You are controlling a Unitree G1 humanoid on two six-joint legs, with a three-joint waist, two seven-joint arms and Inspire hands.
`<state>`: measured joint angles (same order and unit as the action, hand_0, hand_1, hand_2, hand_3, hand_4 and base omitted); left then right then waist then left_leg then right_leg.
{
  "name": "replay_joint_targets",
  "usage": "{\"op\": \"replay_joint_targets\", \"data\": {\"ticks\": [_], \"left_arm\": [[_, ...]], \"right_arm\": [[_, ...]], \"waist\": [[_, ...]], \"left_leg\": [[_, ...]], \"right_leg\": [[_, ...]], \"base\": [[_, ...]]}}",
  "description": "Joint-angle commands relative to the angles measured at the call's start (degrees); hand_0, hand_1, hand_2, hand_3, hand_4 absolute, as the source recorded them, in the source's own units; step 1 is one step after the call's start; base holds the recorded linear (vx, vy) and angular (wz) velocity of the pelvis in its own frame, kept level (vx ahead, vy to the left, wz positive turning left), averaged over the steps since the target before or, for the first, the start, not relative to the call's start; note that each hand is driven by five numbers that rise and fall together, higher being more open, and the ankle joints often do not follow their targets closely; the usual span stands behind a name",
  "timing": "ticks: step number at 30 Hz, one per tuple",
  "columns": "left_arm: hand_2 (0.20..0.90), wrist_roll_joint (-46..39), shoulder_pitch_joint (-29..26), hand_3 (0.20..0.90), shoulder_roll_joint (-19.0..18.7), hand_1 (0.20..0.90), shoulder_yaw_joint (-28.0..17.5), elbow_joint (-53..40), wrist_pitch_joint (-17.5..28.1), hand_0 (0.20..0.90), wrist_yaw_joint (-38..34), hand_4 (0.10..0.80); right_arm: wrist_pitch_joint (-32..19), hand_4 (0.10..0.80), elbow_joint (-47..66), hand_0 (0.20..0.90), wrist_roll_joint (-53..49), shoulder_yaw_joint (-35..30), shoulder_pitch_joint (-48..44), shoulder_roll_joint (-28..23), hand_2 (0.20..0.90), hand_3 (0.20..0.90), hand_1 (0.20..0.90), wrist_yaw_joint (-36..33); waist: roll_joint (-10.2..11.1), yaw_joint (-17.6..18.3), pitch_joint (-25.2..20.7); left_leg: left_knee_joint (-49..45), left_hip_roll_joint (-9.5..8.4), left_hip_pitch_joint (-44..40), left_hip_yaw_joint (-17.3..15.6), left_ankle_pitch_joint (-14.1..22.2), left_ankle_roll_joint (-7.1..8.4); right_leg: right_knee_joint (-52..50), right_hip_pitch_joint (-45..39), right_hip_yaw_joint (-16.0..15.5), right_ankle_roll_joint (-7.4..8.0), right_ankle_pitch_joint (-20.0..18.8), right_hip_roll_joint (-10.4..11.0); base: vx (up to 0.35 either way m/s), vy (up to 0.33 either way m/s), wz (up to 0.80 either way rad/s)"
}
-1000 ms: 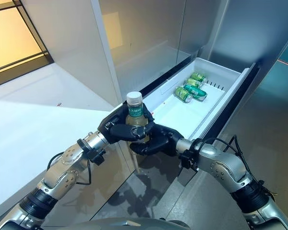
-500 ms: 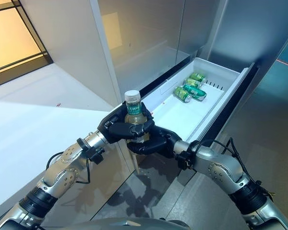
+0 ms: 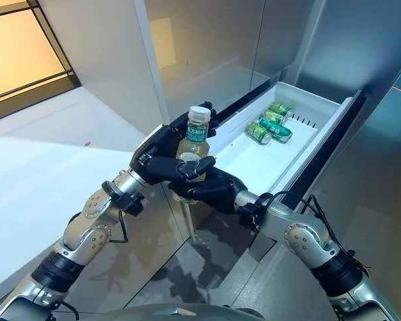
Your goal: Put drinks into fridge and close the fridge
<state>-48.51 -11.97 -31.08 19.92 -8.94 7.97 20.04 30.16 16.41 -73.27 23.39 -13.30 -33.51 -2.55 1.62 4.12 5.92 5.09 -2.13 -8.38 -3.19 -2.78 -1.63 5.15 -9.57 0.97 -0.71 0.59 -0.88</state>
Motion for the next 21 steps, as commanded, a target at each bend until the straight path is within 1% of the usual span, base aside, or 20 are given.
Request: {"op": "replay_joint_targets", "data": {"ticks": [1,4,6,8,10,12,14,18,21], "left_arm": [[0.900,-5.61,-11.09,0.900,6.09,0.900,9.69,-9.75,6.60,0.900,12.36,0.800],[0.900,-6.24,-11.84,0.900,6.16,0.900,10.18,-10.38,8.18,0.900,8.99,0.800],[0.900,-5.50,-12.52,0.900,6.80,0.900,8.93,-9.85,10.29,0.900,4.52,0.800],[0.900,-3.03,-12.77,0.900,7.37,0.900,7.20,-9.29,12.52,0.900,-0.10,0.800],[0.900,2.81,-12.67,0.900,7.60,0.900,4.80,-8.79,15.82,0.900,-5.72,0.800],[0.900,6.76,-11.58,0.900,7.77,0.900,1.61,-8.69,17.17,0.900,-7.97,0.800],[0.900,9.41,-10.58,0.900,7.66,0.900,-1.04,-8.86,16.92,0.900,-8.18,0.800],[0.900,13.05,-9.21,0.900,7.18,0.900,-3.34,-8.81,16.20,0.900,-9.78,0.800],[0.900,13.09,-8.31,0.900,6.36,0.900,-4.50,-7.98,14.65,0.900,-10.10,0.800]], "right_arm": [[-8.96,0.100,-1.50,0.300,-2.52,-3.53,-12.01,8.15,0.300,0.200,0.300,-0.36],[-14.42,0.100,-1.88,0.300,10.22,-4.33,-14.42,7.25,0.300,0.200,0.300,0.11],[-17.40,0.100,-2.90,0.300,18.84,-5.88,-18.34,5.74,0.300,0.200,0.300,-0.52],[-18.60,0.100,-3.77,0.300,24.60,-7.41,-21.08,4.67,0.300,0.200,0.300,-2.06],[-18.97,0.100,-4.56,0.300,29.86,-9.27,-23.98,2.71,0.300,0.200,0.300,-3.57],[-19.08,0.100,-5.69,0.300,33.08,-12.22,-25.92,0.07,0.300,0.200,0.300,-4.16],[-19.15,0.100,-6.80,0.300,33.84,-14.77,-26.38,-1.71,0.300,0.200,0.300,-4.70],[-20.56,0.100,-8.43,0.300,37.75,-17.63,-25.82,-3.36,0.300,0.200,0.300,-5.62],[-21.82,0.100,-10.28,0.300,39.48,-19.68,-25.40,-4.75,0.300,0.200,0.300,-7.08]], "waist": [[0.23,-0.34,-4.73],[0.21,-0.15,-4.73],[0.34,-0.29,-4.82],[0.50,-0.47,-4.81],[0.70,-0.73,-4.84],[1.00,-1.27,-4.84],[1.24,-1.72,-4.91],[1.44,-2.09,-5.06],[1.49,-2.33,-4.93]], "left_leg": [[-0.09,-1.55,-0.38,1.67,4.44,-1.41],[-0.09,-1.60,-0.30,2.09,4.38,-1.41],[-0.09,-1.60,0.14,2.21,3.99,-1.34],[-0.09,-1.60,0.12,2.39,4.10,-1.29],[-0.09,-1.57,0.15,2.61,4.11,-1.22],[-0.09,-1.54,0.24,2.92,4.12,-1.15],[-0.09,-1.58,0.35,3.29,4.13,-1.15],[-0.09,-1.60,0.39,3.64,4.28,-1.12],[-0.09,-1.59,0.30,3.74,4.41,-1.14]], "right_leg": [[-1.64,2.75,-2.76,3.40,-2.55,0.60],[-1.57,2.77,-2.18,3.28,-2.63,0.38],[-1.71,3.20,-2.08,3.09,-2.90,0.35],[-1.76,3.13,-2.10,2.96,-2.78,0.29],[-1.92,3.09,-2.30,2.76,-2.56,0.27],[-2.30,3.16,-2.84,2.58,-2.24,0.33],[-2.51,3.22,-3.28,2.42,-2.01,0.37],[-2.59,3.17,-3.77,2.31,-1.75,0.45],[-2.75,3.06,-4.08,2.34,-1.53,0.60]], "base": [[0.000,0.000,0.00],[-0.002,0.012,0.02],[0.000,0.000,0.00],[0.000,0.000,0.00],[0.000,0.000,0.00],[0.000,0.000,0.00],[0.011,-0.009,0.04],[0.018,-0.004,0.06],[0.016,0.000,0.08]]}}
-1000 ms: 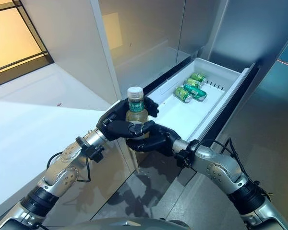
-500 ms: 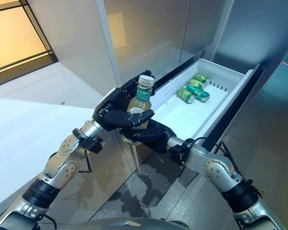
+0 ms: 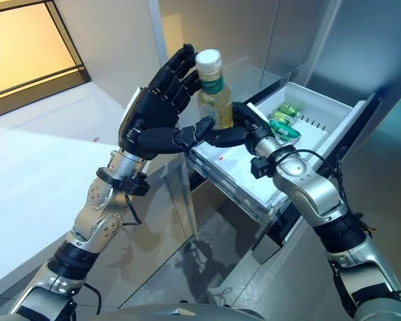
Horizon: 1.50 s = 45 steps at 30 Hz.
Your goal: Put drinks into fridge and close the fridge
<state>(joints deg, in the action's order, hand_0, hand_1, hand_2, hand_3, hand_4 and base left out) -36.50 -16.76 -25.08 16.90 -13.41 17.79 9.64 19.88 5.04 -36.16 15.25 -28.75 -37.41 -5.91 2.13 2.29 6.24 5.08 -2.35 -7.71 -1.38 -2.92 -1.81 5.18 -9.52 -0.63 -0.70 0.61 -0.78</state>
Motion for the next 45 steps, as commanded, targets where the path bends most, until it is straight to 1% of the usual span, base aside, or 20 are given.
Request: {"op": "replay_joint_targets", "data": {"ticks": [1,7,10,11,13,15,18,19,21,22,24,25,29,30,31,33,34,37,39,45], "left_arm": [[0.900,0.60,-3.18,0.900,0.15,0.900,-1.71,-3.38,4.19,0.900,0.56,0.800],[0.900,-0.45,-0.62,0.900,-0.84,0.900,-1.55,-2.48,1.29,0.900,2.97,0.800],[0.900,-5.12,1.15,0.900,-1.17,0.900,-0.83,-1.53,-2.79,0.900,7.42,0.800],[0.900,-7.40,1.99,0.900,-1.27,0.900,-0.24,-1.17,-4.92,0.900,9.14,0.800],[0.900,-16.00,4.62,0.900,-1.11,0.900,1.63,0.08,-12.63,0.900,13.08,0.800],[0.900,-21.68,7.06,0.900,-0.60,0.900,3.45,1.92,-18.65,0.900,15.61,0.800],[0.900,-29.14,11.49,0.900,0.05,0.900,6.39,5.05,-26.41,0.900,18.06,0.800],[0.900,-31.02,13.09,0.900,0.20,0.900,7.29,6.55,-28.53,0.900,18.23,0.800],[0.900,-30.46,16.78,0.900,-0.14,0.900,9.78,10.22,-30.06,0.900,20.05,0.800],[0.900,-30.12,18.69,0.900,-0.73,0.900,10.82,12.94,-29.11,0.900,20.62,0.800],[0.900,-27.82,20.31,0.900,-1.16,0.900,10.99,15.91,-29.71,0.900,21.47,0.800],[0.900,-26.42,21.12,0.900,-1.43,0.900,11.51,18.76,-28.14,0.900,21.74,0.800],[0.900,-19.82,22.28,0.900,-1.44,0.900,11.66,26.83,-25.37,0.900,21.65,0.800],[0.900,-17.56,22.16,0.900,-1.31,0.900,11.87,30.50,-23.07,0.900,21.87,0.800],[0.900,-15.99,21.85,0.900,-0.99,0.900,11.82,33.06,-22.04,0.900,22.00,0.800],[0.900,-12.53,21.06,0.900,-0.63,0.900,11.87,37.12,-20.87,0.900,19.23,0.800],[0.900,-11.17,20.34,0.900,-0.37,0.900,11.50,40.44,-19.90,0.900,19.92,0.800],[0.900,-7.66,17.53,0.900,1.06,0.900,10.08,48.54,-17.84,0.900,16.86,0.800],[0.900,-6.30,16.40,0.900,1.67,0.900,8.63,51.07,-18.08,0.900,13.77,0.800],[0.900,-3.69,13.76,0.900,3.47,0.900,4.52,57.19,-16.86,0.900,9.54,0.800]], "right_arm": [[-11.83,0.100,0.59,0.300,3.01,-11.97,-9.97,-1.19,0.300,0.200,0.300,-4.26],[-13.08,0.100,-4.40,0.300,9.90,-13.36,-10.94,-5.82,0.300,0.200,0.300,-6.91],[-13.22,0.100,-8.46,0.300,9.81,-13.49,-12.36,-8.88,0.300,0.200,0.300,-7.19],[-13.33,0.100,-10.09,0.300,9.76,-13.38,-12.97,-9.91,0.300,0.200,0.300,-7.15],[-14.39,0.100,-14.59,0.300,8.86,-12.74,-14.36,-11.90,0.300,0.200,0.300,-6.98],[-15.33,0.100,-18.51,0.300,7.95,-11.67,-15.81,-13.37,0.300,0.200,0.300,-6.98],[-17.20,0.100,-25.15,0.300,7.36,-9.58,-18.53,-15.04,0.300,0.200,0.300,-6.31],[-17.55,0.100,-27.47,0.300,7.37,-9.07,-19.39,-15.50,0.300,0.200,0.300,-5.74],[-18.12,0.100,-33.02,0.300,7.13,-6.74,-21.98,-16.85,0.300,0.200,0.300,-4.76],[-18.41,0.100,-36.44,0.300,7.68,-5.39,-23.42,-17.46,0.300,0.200,0.300,-3.66],[-17.98,0.100,-40.63,0.300,7.84,-3.44,-25.62,-18.24,0.300,0.200,0.300,-2.45],[-16.81,0.100,-42.58,0.300,8.10,-2.56,-26.41,-18.52,0.300,0.200,0.300,-1.52],[-15.14,0.100,-48.48,0.300,8.71,-0.44,-27.95,-18.24,0.300,0.200,0.300,0.78],[-14.63,0.100,-49.83,0.300,8.95,0.28,-28.22,-17.84,0.300,0.200,0.300,1.12],[-14.38,0.100,-50.83,0.300,9.41,0.74,-28.57,-17.49,0.300,0.200,0.300,1.36],[-13.15,0.100,-52.92,0.300,9.86,1.35,-29.05,-16.72,0.300,0.200,0.300,2.33],[-13.54,0.100,-54.46,0.300,10.21,1.53,-29.41,-16.30,0.300,0.200,0.300,2.43],[-12.98,0.100,-57.55,0.300,10.29,2.07,-30.20,-14.98,0.300,0.200,0.300,2.11],[-11.99,0.100,-58.27,0.300,10.16,2.05,-29.55,-14.43,0.300,0.200,0.300,1.70],[-10.19,0.100,-60.19,0.300,11.97,1.91,-28.00,-12.97,0.300,0.200,0.300,0.49]], "waist": [[0.98,-0.56,-5.17],[0.95,-1.32,-4.85],[1.01,-1.87,-4.87],[1.00,-2.09,-4.80],[0.91,-2.70,-4.68],[0.80,-3.25,-4.54],[0.65,-4.18,-4.30],[0.59,-4.55,-4.19],[0.48,-5.46,-3.86],[0.34,-6.02,-3.63],[0.14,-6.72,-3.21],[0.06,-7.14,-2.89],[-0.26,-8.28,-1.38],[-0.28,-8.59,-0.77],[-0.34,-8.80,-0.27],[-0.46,-9.23,0.87],[-0.59,-9.45,1.79],[-0.94,-9.70,5.15],[-1.08,-9.81,6.80],[-1.69,-10.26,11.03]], "left_leg": [[-0.08,-1.40,-0.37,2.00,4.55,-0.99],[-0.08,-1.40,-0.53,2.29,4.58,-1.00],[-0.08,-1.40,-0.58,2.50,4.49,-0.93],[-0.08,-1.39,-0.59,2.57,4.42,-0.89],[-0.08,-1.40,-0.67,2.79,4.34,-0.83],[-0.14,-1.44,-0.65,2.94,4.26,-0.77],[-0.13,-1.50,-0.55,3.22,4.14,-0.59],[-0.13,-1.54,-0.48,3.37,4.13,-0.53],[-0.08,-1.60,-0.64,3.79,4.48,-0.36],[-0.08,-1.61,-0.33,3.93,4.31,-0.27],[-0.08,-1.63,0.08,4.23,4.05,-0.19],[-0.08,-1.66,0.48,4.38,3.78,-0.10],[-0.11,-1.60,1.99,4.98,3.08,-0.02],[-0.12,-1.62,2.49,5.19,2.87,-0.01],[-0.17,-1.63,2.92,5.33,2.71,-0.03],[-0.41,-1.59,4.02,5.54,2.35,-0.05],[-0.50,-1.56,4.89,5.71,2.10,-0.08],[-0.60,-1.47,7.05,6.08,1.44,-0.15],[-0.69,-1.42,8.05,6.18,1.08,-0.16],[-1.10,-1.30,10.60,5.81,0.47,-0.08]], "right_leg": [[-2.84,3.03,-2.51,2.33,-1.57,0.51],[-3.26,2.89,-2.93,2.36,-1.29,0.59],[-3.36,2.75,-3.30,2.35,-1.18,0.61],[-3.41,2.71,-3.51,2.33,-1.14,0.63],[-3.47,2.52,-4.12,2.32,-1.04,0.74],[-3.44,2.38,-4.67,2.32,-1.02,0.90],[-3.13,2.18,-5.55,2.36,-1.07,1.10],[-3.03,2.14,-5.91,2.37,-1.05,1.17],[-2.71,1.67,-6.60,2.46,-0.67,1.27],[-2.63,1.74,-7.00,2.46,-0.63,1.39],[-2.59,1.88,-7.55,2.43,-0.58,1.59],[-2.52,2.04,-7.88,2.43,-0.67,1.66],[-2.66,3.11,-8.59,2.31,-0.73,1.93],[-2.80,3.57,-8.79,2.30,-0.76,1.98],[-2.94,3.93,-8.93,2.26,-0.75,2.03],[-3.41,4.96,-9.12,2.14,-0.73,2.11],[-3.69,5.80,-9.18,2.08,-0.76,2.12],[-4.18,7.96,-9.05,1.87,-1.00,1.97],[-4.22,8.83,-9.06,1.80,-1.25,1.92],[-4.33,11.25,-9.29,1.77,-1.97,2.02]], "base": [[0.000,0.000,0.00],[0.000,0.000,0.00],[0.000,0.000,0.00],[0.028,0.004,0.03],[0.035,0.004,0.06],[0.039,0.005,0.14],[0.039,0.005,0.13],[0.069,0.002,0.11],[0.062,0.007,0.17],[0.021,0.015,0.19],[0.014,0.010,0.20],[0.002,-0.001,0.25],[-0.021,-0.018,0.23],[-0.047,-0.043,0.23],[-0.053,-0.050,0.17],[-0.086,-0.056,0.19],[-0.162,-0.066,0.21],[-0.185,-0.072,0.15],[-0.089,-0.057,0.17],[-0.099,-0.038,0.02]]}}
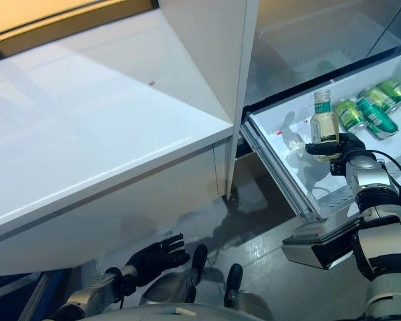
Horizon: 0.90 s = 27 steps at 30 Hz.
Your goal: Put drinks into fridge and close the fridge
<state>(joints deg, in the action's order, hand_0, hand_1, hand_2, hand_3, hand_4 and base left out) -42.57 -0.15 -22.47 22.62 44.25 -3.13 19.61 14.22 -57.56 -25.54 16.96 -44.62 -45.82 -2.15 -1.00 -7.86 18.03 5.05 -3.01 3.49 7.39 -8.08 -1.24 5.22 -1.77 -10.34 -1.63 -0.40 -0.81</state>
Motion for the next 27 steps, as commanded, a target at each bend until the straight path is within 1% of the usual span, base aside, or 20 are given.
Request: {"op": "replay_joint_targets", "data": {"ticks": [1,3,6,11,15,19,20,22,23,24,27], "left_arm": [[0.900,3.08,-3.19,0.900,0.96,0.900,-1.53,-0.10,3.87,0.900,-0.62,0.800],[0.900,5.01,-3.64,0.900,1.12,0.900,-1.84,1.18,4.33,0.900,-0.86,0.800],[0.900,5.45,-4.13,0.900,0.88,0.900,-2.52,2.23,5.06,0.900,-1.42,0.800],[0.900,4.70,-5.54,0.900,0.73,0.900,-3.61,2.36,4.24,0.900,-1.96,0.800],[0.900,5.09,-5.89,0.900,0.67,0.900,-3.81,2.01,4.12,0.900,-1.92,0.800],[0.900,6.07,-6.16,0.900,0.59,0.900,-3.61,2.43,3.81,0.900,-2.27,0.800],[0.900,6.26,-6.27,0.900,0.49,0.900,-3.67,2.52,3.49,0.900,-2.37,0.800],[0.900,6.67,-6.40,0.900,0.30,0.900,-3.69,2.84,3.12,0.900,-2.59,0.800],[0.900,6.92,-6.50,0.900,0.25,0.900,-3.68,3.25,3.09,0.900,-2.62,0.800],[0.900,7.29,-6.66,0.900,0.21,0.900,-3.73,3.65,3.01,0.900,-2.62,0.800],[0.900,8.17,-6.71,0.900,-0.28,0.900,-3.91,4.27,2.26,0.900,-2.56,0.800]], "right_arm": [[-3.88,0.100,2.29,0.300,1.60,0.14,-11.87,-4.45,0.300,0.200,0.300,-3.29],[-2.91,0.100,1.38,0.300,3.32,0.02,-11.12,-4.20,0.300,0.200,0.300,-3.29],[-1.07,0.100,0.85,0.300,5.24,0.29,-10.67,-4.38,0.300,0.200,0.300,-2.19],[1.18,0.100,-1.12,0.300,9.55,1.56,-10.23,-4.56,0.300,0.200,0.300,0.37],[4.19,0.100,-1.47,0.300,12.83,2.49,-9.98,-4.71,0.300,0.200,0.300,2.03],[7.55,0.100,-3.29,0.300,22.13,5.42,-11.01,-5.86,0.300,0.200,0.300,7.01],[8.01,0.100,-3.99,0.300,22.39,6.36,-11.32,-6.27,0.300,0.200,0.300,8.04],[10.03,0.361,-4.79,0.524,23.81,6.98,-11.54,-6.59,0.524,0.461,0.524,10.59],[10.28,0.523,-5.52,0.662,25.84,7.26,-11.75,-6.55,0.662,0.623,0.662,11.75],[10.08,0.800,-6.39,0.900,26.52,7.73,-11.94,-6.60,0.900,0.900,0.900,12.25],[11.43,0.800,-6.96,0.900,25.31,8.00,-12.11,-6.56,0.900,0.900,0.900,13.80]], "waist": [[1.38,-0.15,-0.26],[1.01,-0.41,1.33],[0.60,-0.41,2.47],[0.27,-0.51,3.80],[0.23,-0.49,4.72],[0.39,-0.59,5.24],[0.48,-0.66,5.29],[0.67,-0.70,5.35],[0.75,-0.75,5.39],[0.79,-0.83,5.45],[0.84,-0.96,5.52]], "left_leg": [[-1.15,-0.61,-0.25,-3.03,5.53,-0.62],[-1.45,-0.51,0.60,-3.26,5.31,-0.47],[-1.64,-0.50,1.31,-3.44,5.16,-0.28],[-2.19,-0.61,2.21,-3.48,5.03,-0.03],[-2.60,-0.59,2.53,-3.69,5.02,0.12],[-2.78,-0.54,2.68,-3.80,4.97,0.18],[-2.77,-0.48,2.63,-3.83,4.96,0.22],[-2.75,-0.48,2.51,-3.77,4.94,0.25],[-2.73,-0.47,2.47,-3.77,4.91,0.25],[-2.72,-0.45,2.42,-3.76,4.90,0.24],[-2.76,-0.37,2.24,-3.63,4.90,0.29]], "right_leg": [[-4.42,3.84,0.35,2.67,-1.03,2.06],[-4.45,4.44,-0.20,2.68,-1.30,2.20],[-4.73,5.19,-0.64,2.66,-1.34,2.29],[-5.41,6.13,-1.23,2.60,-1.31,2.49],[-5.95,6.52,-1.44,2.52,-1.30,2.58],[-6.27,6.76,-1.49,2.58,-1.33,2.62],[-6.28,6.71,-1.58,2.61,-1.35,2.63],[-6.31,6.61,-1.66,2.57,-1.31,2.58],[-6.36,6.61,-1.68,2.58,-1.34,2.57],[-6.34,6.54,-1.72,2.59,-1.35,2.56],[-6.48,6.35,-1.81,2.57,-1.24,2.51]], "base": [[-0.086,-0.036,0.03],[-0.079,-0.031,-0.02],[-0.055,-0.008,0.01],[-0.041,-0.009,0.03],[0.000,0.000,0.00],[0.000,0.000,0.00],[0.000,0.000,0.00],[0.000,-0.016,0.05],[-0.004,-0.017,0.06],[-0.007,-0.017,0.04],[0.000,0.000,0.00]]}}
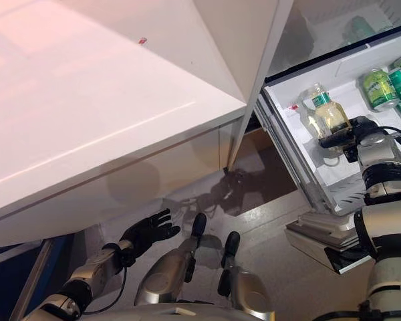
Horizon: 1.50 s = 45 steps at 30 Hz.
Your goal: Put drinks into fridge and close the fridge
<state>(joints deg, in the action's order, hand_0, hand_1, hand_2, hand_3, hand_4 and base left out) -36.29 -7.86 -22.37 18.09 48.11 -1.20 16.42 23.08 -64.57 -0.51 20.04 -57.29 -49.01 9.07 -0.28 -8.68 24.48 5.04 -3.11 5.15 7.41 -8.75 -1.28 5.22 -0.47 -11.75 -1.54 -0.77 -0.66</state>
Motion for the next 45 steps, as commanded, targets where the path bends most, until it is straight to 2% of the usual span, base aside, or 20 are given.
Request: {"op": "replay_joint_targets", "data": {"ticks": [1,6,13,19,24,28,30,31,32,33,34,36,37,41,45], "left_arm": [[0.900,2.14,1.01,0.900,-0.43,0.900,0.55,0.81,0.36,0.900,0.71,0.800],[0.900,3.33,1.02,0.900,-0.73,0.900,0.06,1.55,-0.61,0.900,0.68,0.800],[0.900,5.19,1.78,0.900,-0.83,0.900,-1.20,2.68,-1.14,0.900,0.65,0.800],[0.900,5.53,4.24,0.900,-0.58,0.900,-3.08,3.06,-0.84,0.900,-0.16,0.800],[0.900,7.55,5.81,0.900,0.32,0.900,-4.55,5.89,-0.57,0.900,-0.70,0.800],[0.900,8.69,6.85,0.900,0.99,0.900,-5.55,9.22,0.09,0.900,-0.49,0.800],[0.900,9.11,6.96,0.900,1.72,0.900,-6.08,10.75,-0.17,0.900,-0.72,0.800],[0.900,9.67,7.14,0.900,2.21,0.900,-6.43,11.45,-0.38,0.900,-0.70,0.800],[0.900,9.97,7.24,0.900,2.28,0.900,-6.50,11.61,-0.42,0.900,-0.65,0.800],[0.900,11.19,7.88,0.900,3.21,0.900,-6.50,12.95,-0.06,0.900,-0.41,0.800],[0.900,11.50,8.00,0.900,3.53,0.900,-6.40,13.60,0.15,0.900,-0.31,0.800],[0.900,12.17,8.48,0.900,4.19,0.900,-6.30,14.07,0.63,0.900,-0.28,0.800],[0.900,12.62,8.88,0.900,4.61,0.900,-6.23,13.84,0.83,0.900,-0.08,0.800],[0.900,13.88,10.51,0.900,5.73,0.900,-5.89,12.92,0.70,0.900,0.43,0.800],[0.900,15.33,11.01,0.900,6.22,0.900,-5.50,14.83,0.88,0.900,0.55,0.800]], "right_arm": [[3.12,0.800,-0.02,0.900,0.36,4.85,0.51,-3.28,0.900,0.900,0.900,3.20],[2.64,0.800,0.57,0.900,-1.64,4.74,0.27,-3.55,0.900,0.900,0.900,5.29],[1.52,0.800,11.50,0.900,-14.75,2.22,0.12,-4.58,0.900,0.900,0.900,4.07],[-0.56,0.800,25.26,0.900,-22.80,-3.29,4.10,-8.70,0.900,0.900,0.900,-3.51],[-4.20,0.800,33.92,0.900,-23.68,-9.77,9.19,-12.09,0.900,0.900,0.900,-6.75],[-8.45,0.800,39.22,0.900,-26.56,-15.91,13.57,-13.20,0.900,0.900,0.900,-13.12],[-10.94,0.800,42.97,0.900,-26.95,-20.28,17.45,-12.52,0.900,0.900,0.900,-15.09],[-15.82,0.800,45.38,0.900,-25.44,-22.64,20.01,-11.64,0.900,0.900,0.900,-17.46],[-16.99,0.800,46.07,0.900,-25.50,-23.48,21.00,-11.26,0.900,0.900,0.900,-18.17],[-20.15,0.800,48.89,0.900,-30.27,-27.64,25.67,-8.47,0.900,0.900,0.900,-22.38],[-22.57,0.800,48.48,0.900,-31.21,-29.46,27.53,-6.80,0.900,0.900,0.900,-23.78],[-28.15,0.800,47.55,0.900,-32.16,-32.72,30.45,-3.77,0.900,0.900,0.900,-26.87],[-31.92,0.800,47.34,0.900,-29.39,-34.72,31.99,-1.84,0.900,0.900,0.900,-30.07],[-36.50,0.800,48.20,0.900,-30.90,-39.20,37.55,3.76,0.900,0.900,0.900,-35.42],[-39.76,0.800,44.77,0.900,-41.67,-42.19,41.14,8.09,0.900,0.900,0.900,-37.20]], "waist": [[0.15,-0.15,-0.96],[0.33,-0.08,-1.10],[1.85,1.42,-2.51],[3.55,3.83,-5.18],[4.32,6.19,-8.04],[4.43,8.10,-10.66],[4.38,9.17,-12.12],[4.21,9.81,-13.03],[4.22,9.87,-13.32],[3.91,10.47,-14.92],[3.75,10.64,-15.56],[3.42,10.80,-16.45],[3.10,10.85,-16.92],[2.23,10.78,-17.25],[1.95,10.93,-16.20]], "left_leg": [[-2.71,-0.27,0.51,-3.64,5.57,0.33],[-2.76,-0.19,0.10,-3.63,5.65,0.47],[-1.73,0.40,-1.59,-4.42,5.81,0.74],[-0.96,0.86,-3.49,-5.68,6.47,0.85],[-0.81,1.07,-5.15,-7.44,7.30,0.72],[-1.39,1.29,-6.34,-9.15,8.45,0.50],[-1.69,1.38,-7.04,-9.87,9.11,0.33],[-1.89,1.42,-7.51,-10.15,9.52,0.20],[-1.98,1.44,-7.65,-10.22,9.70,0.15],[-2.42,1.40,-8.46,-10.53,10.41,-0.07],[-2.65,1.35,-8.86,-10.59,10.78,-0.18],[-3.40,1.15,-9.50,-10.46,11.65,-0.43],[-4.04,0.97,-9.92,-10.18,12.30,-0.63],[-8.35,0.21,-10.51,-9.18,14.74,-1.29],[-15.65,-0.56,-9.83,-8.45,18.58,-2.17]], "right_leg": [[-6.49,5.00,-0.37,2.49,-0.85,2.34],[-6.47,4.55,-0.36,2.53,-0.83,2.31],[-6.26,3.87,0.86,2.61,-0.77,1.70],[-5.68,2.80,2.56,2.84,-0.72,1.05],[-4.76,1.68,4.29,3.13,-0.88,0.62],[-5.21,0.97,5.83,3.10,-0.05,0.27],[-5.61,0.52,6.61,3.07,0.53,0.10],[-5.94,0.17,7.05,3.03,1.01,0.01],[-6.08,0.06,7.18,3.02,1.20,0.00],[-6.74,-0.64,7.67,2.91,2.04,-0.01],[-7.03,-0.98,7.85,2.87,2.41,0.01],[-7.54,-1.74,8.16,2.80,3.13,0.19],[-8.04,-2.23,8.35,2.75,3.65,0.31],[-11.22,-3.38,8.70,2.18,5.62,0.99],[-16.58,-3.17,8.51,1.27,8.20,1.93]], "base": [[0.000,0.000,0.00],[0.000,0.000,0.00],[0.003,0.007,-0.04],[0.009,0.014,-0.12],[0.022,0.035,-0.15],[0.036,0.031,-0.28],[0.067,0.018,-0.28],[0.067,0.009,-0.22],[0.147,0.008,-0.25],[0.153,0.001,-0.25],[0.177,-0.005,-0.29],[0.136,-0.015,-0.24],[0.161,-0.020,-0.20],[0.169,-0.020,-0.06],[0.142,-0.025,0.01]]}}
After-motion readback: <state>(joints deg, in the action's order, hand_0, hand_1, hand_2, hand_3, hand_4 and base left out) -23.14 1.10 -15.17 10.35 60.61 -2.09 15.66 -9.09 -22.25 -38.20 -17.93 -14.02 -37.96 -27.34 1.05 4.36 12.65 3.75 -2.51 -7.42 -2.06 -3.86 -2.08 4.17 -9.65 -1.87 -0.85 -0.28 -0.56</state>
